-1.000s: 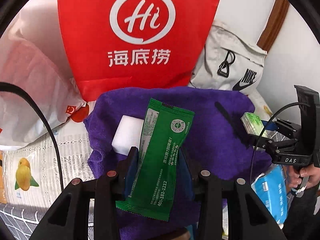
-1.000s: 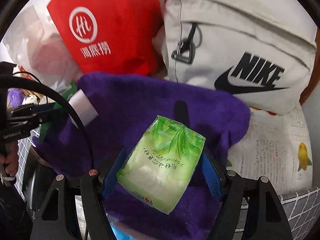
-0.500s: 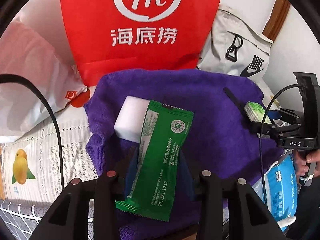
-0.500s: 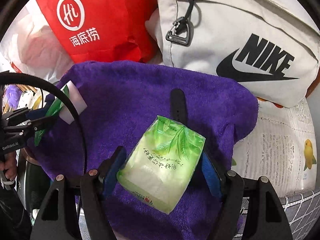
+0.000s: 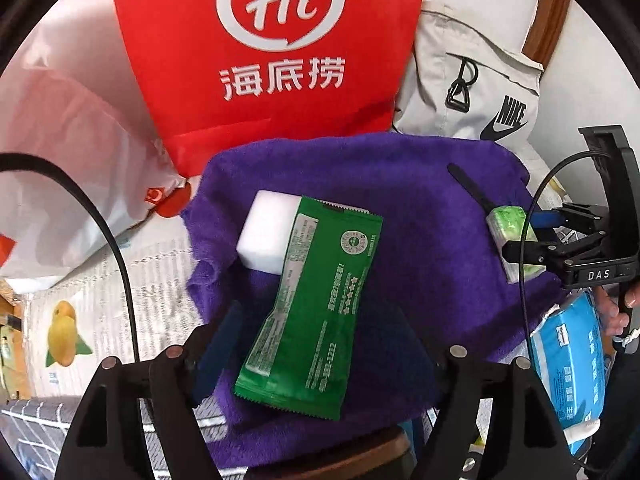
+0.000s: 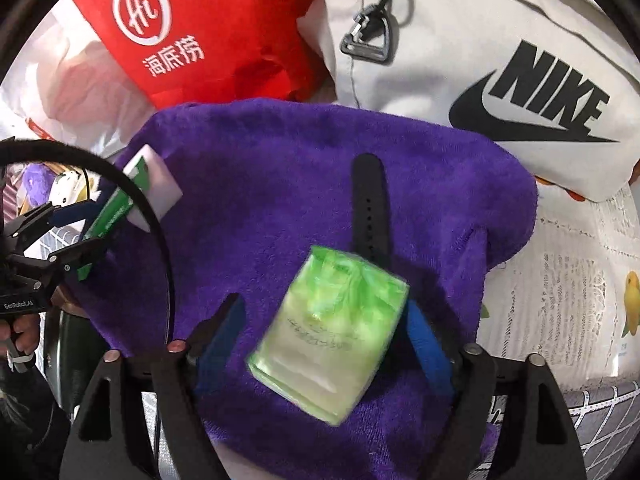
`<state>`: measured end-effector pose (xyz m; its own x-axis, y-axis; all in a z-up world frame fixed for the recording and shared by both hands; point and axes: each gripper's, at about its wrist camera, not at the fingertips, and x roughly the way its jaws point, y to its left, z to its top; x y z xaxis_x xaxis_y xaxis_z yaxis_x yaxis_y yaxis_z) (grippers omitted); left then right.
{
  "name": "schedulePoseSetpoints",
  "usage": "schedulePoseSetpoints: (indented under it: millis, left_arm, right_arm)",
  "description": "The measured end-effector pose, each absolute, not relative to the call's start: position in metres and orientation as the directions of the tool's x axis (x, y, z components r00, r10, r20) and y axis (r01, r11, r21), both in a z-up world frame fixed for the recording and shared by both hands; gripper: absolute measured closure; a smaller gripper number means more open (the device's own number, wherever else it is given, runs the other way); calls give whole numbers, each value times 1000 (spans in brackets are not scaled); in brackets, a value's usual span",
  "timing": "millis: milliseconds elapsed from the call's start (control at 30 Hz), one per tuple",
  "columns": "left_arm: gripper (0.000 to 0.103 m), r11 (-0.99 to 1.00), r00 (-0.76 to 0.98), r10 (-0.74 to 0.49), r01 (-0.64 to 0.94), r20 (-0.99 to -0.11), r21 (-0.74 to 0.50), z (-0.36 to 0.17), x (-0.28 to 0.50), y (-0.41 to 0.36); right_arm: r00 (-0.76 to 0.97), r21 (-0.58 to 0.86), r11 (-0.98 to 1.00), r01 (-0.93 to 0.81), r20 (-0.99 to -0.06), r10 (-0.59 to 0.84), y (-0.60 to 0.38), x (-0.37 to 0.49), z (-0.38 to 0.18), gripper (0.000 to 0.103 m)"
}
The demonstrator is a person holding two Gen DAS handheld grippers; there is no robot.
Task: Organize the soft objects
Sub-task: 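Carry wipe pack and green sachet onto purple towel and open both grippers, then withdraw both grippers from the purple towel toward the remaining items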
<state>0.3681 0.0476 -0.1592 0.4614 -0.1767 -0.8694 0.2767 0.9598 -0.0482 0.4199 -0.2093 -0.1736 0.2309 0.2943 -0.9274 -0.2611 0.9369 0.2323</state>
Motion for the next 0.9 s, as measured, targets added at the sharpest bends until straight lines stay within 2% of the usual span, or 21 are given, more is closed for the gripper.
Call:
schedulePoseSetpoints:
  millis: [200, 333, 433, 600, 700, 767, 900]
  left_arm:
    - [15, 971, 528, -113, 239, -842, 20, -137, 347, 51]
    - [15, 975, 585, -114, 219, -803, 21, -121, 328, 51]
    - [15, 975, 662, -148, 222, -734, 3, -106, 308, 51]
    - [15, 967, 720, -140, 247, -679, 63, -95, 283, 42]
    - [15, 953, 713, -205, 303, -670, 31, -93, 271, 38]
    - [15, 946, 727, -264, 324, -633, -21, -88, 261, 38]
    - [14, 951, 768, -292, 296, -570, -88, -79, 243, 44]
  right_arm:
    - [312, 167, 941, -293, -914, 259, -208, 403, -145, 18]
    - [408, 139, 943, -303, -875, 260, -211, 380, -116, 18]
    - [489, 107, 947, -303, -835, 251, -213, 359, -96, 18]
    - [572, 128, 948, -292, -770, 280, -217, 332, -78, 15]
    - [589, 182, 936, -300, -737, 332, -221, 317, -72, 15]
    - [589, 233, 914, -331, -707, 393, -222, 308, -69, 15]
    - [604, 195, 927, -320, -712, 358, -218, 292, -67, 15]
